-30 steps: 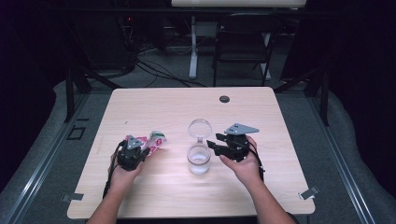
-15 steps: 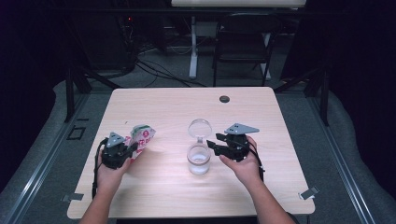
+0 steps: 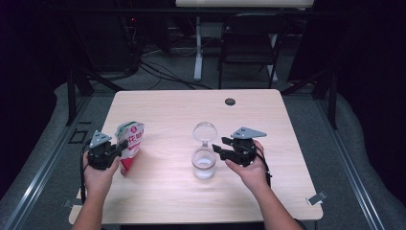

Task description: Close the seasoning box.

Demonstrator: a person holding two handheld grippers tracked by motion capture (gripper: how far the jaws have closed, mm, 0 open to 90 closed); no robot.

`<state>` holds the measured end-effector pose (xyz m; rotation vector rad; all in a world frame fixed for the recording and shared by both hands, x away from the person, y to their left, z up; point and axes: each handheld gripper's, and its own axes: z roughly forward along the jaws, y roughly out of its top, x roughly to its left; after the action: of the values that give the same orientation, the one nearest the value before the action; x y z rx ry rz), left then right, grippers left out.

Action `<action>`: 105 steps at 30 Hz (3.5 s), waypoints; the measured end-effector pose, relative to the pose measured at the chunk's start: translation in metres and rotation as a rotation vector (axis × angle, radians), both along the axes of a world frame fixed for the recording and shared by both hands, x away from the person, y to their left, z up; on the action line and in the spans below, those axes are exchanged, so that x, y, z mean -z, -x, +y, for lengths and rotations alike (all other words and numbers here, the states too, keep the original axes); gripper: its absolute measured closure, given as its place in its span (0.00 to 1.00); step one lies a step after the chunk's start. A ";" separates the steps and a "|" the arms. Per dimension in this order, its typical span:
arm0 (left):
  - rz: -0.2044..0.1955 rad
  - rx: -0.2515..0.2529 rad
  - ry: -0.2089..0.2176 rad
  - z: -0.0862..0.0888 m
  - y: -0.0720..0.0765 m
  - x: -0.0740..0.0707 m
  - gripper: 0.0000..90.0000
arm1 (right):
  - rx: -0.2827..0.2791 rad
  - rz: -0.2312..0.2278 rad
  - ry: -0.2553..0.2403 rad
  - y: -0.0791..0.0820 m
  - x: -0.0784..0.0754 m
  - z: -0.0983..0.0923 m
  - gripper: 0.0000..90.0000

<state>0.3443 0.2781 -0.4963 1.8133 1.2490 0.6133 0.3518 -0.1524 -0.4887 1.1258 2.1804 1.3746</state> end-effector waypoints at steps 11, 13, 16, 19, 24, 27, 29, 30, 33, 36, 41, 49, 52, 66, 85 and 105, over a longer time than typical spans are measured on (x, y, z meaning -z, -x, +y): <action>-0.052 -0.019 0.025 0.006 -0.005 -0.021 1.00 | 0.004 -0.022 0.015 0.009 -0.003 -0.005 0.55; -0.067 -0.015 0.025 0.006 -0.005 -0.026 1.00 | 0.013 -0.030 0.020 0.011 -0.003 -0.007 0.54; -0.077 0.001 0.038 0.004 -0.006 -0.032 1.00 | 0.026 -0.035 0.020 0.015 -0.004 -0.012 0.54; -0.083 0.019 0.056 0.001 -0.007 -0.036 1.00 | 0.044 -0.040 0.016 0.019 -0.004 -0.017 0.54; -0.088 0.075 0.069 -0.013 -0.011 -0.042 1.00 | 0.069 -0.058 0.039 0.025 -0.005 -0.024 0.54; -0.091 0.112 0.062 -0.024 -0.013 -0.045 1.00 | 0.088 -0.075 0.065 0.029 -0.005 -0.028 0.53; -0.089 0.139 0.059 -0.031 -0.014 -0.046 1.00 | 0.098 -0.092 0.098 0.031 -0.005 -0.030 0.53; -0.091 0.156 0.060 -0.035 -0.015 -0.046 1.00 | 0.100 -0.092 0.107 0.032 -0.005 -0.031 0.53; -0.092 0.193 0.073 -0.044 -0.016 -0.048 1.00 | 0.111 -0.092 0.104 0.035 -0.005 -0.036 0.52; -0.089 0.245 0.077 -0.056 -0.015 -0.050 1.00 | 0.129 -0.097 0.098 0.037 -0.005 -0.040 0.51; -0.090 0.307 0.070 -0.074 -0.011 -0.050 1.00 | 0.145 -0.096 0.092 0.039 -0.006 -0.046 0.53; -0.072 0.391 0.054 -0.095 -0.005 -0.046 1.00 | 0.132 -0.091 0.095 0.039 -0.006 -0.044 0.54; -0.065 0.423 0.049 -0.100 -0.002 -0.045 1.00 | 0.120 -0.081 0.095 0.039 -0.006 -0.043 0.54; -0.052 0.453 0.041 -0.100 0.011 -0.036 1.00 | 0.016 -0.064 0.046 0.035 -0.011 -0.030 0.60; 0.029 0.453 0.021 -0.099 0.038 -0.007 1.00 | -0.290 -0.034 0.015 0.025 -0.017 0.040 0.76; 0.022 0.450 0.042 -0.100 0.048 0.001 0.99 | -0.388 0.041 0.084 0.023 0.004 0.082 0.94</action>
<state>0.2958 0.1779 -0.4976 1.9819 0.8168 0.3123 0.3286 -0.0705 -0.4932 0.7307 2.5579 1.3974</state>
